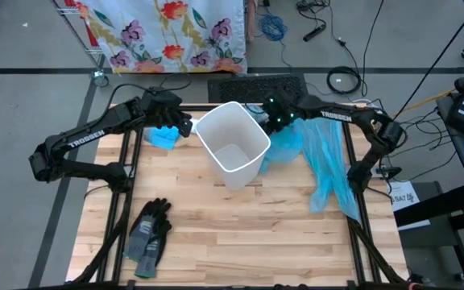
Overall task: Place trash/remove bag and relplace
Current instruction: Remove trash bag from the trash bin, then put the trash bag into the trash bin
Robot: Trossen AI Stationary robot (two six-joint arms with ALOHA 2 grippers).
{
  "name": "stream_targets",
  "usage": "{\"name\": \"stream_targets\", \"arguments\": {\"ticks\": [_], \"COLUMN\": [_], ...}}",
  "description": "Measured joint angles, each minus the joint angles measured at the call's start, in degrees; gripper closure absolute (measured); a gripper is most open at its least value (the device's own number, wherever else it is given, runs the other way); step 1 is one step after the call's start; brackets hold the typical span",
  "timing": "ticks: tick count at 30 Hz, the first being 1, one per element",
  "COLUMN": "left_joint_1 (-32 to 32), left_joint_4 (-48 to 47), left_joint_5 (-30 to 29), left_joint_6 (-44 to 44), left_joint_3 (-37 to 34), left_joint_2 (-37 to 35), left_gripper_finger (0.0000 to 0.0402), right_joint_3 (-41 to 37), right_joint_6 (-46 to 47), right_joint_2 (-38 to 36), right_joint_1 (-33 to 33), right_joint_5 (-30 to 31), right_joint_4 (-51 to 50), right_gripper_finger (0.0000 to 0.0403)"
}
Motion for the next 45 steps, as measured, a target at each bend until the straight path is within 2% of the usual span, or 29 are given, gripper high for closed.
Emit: {"name": "stream_targets", "arguments": {"ticks": [3,8,12,19,22,25,28,34,39,42,45], "left_joint_1": [-0.02,-0.02,-0.02,-0.02,-0.16,-0.65,-0.91,-0.87,-0.87,-0.88,-0.87], "left_joint_4": [-0.01,-0.08,-0.27,-0.27,-0.37,-0.78,-1.26,-1.43,-1.52,-1.54,-1.56], "left_joint_5": [0.0,0.01,0.01,-0.01,-0.01,-0.01,0.01,0.01,0.01,0.01,0.01], "left_joint_6": [0.02,0.07,0.07,0.09,0.09,0.34,1.46,1.46,1.44,1.16,1.18], "left_joint_3": [0.0,0.0,0.0,0.0,0.0,0.0,0.0,0.0,0.0,0.0,0.0], "left_joint_2": [0.0,0.0,0.01,0.02,0.02,0.02,0.02,0.02,0.02,0.02,0.02], "left_gripper_finger": [0.0401,0.0401,0.0401,0.0401,0.0401,0.0401,0.0401,0.0401,0.0401,0.0401,0.0401], "right_joint_3": [4.44,10.31,13.19,13.42,13.42,13.38,13.36,13.36,13.38,13.38,13.76], "right_joint_6": [-0.57,-2.58,-3.76,0.18,0.31,-6.53,-17.19,-30.77,-45.38,-40.22,-32.97], "right_joint_2": [-1.0,-4.46,-7.5,-9.92,-9.64,-9.59,-9.58,-9.57,-9.55,-9.62,-9.74], "right_joint_1": [-0.1,-0.09,-0.39,-0.37,-0.38,-0.76,-0.59,0.2,0.72,0.85,0.32], "right_joint_5": [0.15,0.27,0.37,0.72,0.73,7.59,15.48,10.58,12.42,16.35,17.03], "right_joint_4": [-6.01,-8.84,-8.44,2.1,-0.75,-7.69,-9.69,1.24,1.63,-0.72,-4.47], "right_gripper_finger": [0.0219,0.0211,0.0211,0.0211,0.0211,0.0211,0.0211,0.0211,0.0211,0.0211,0.0211]}}
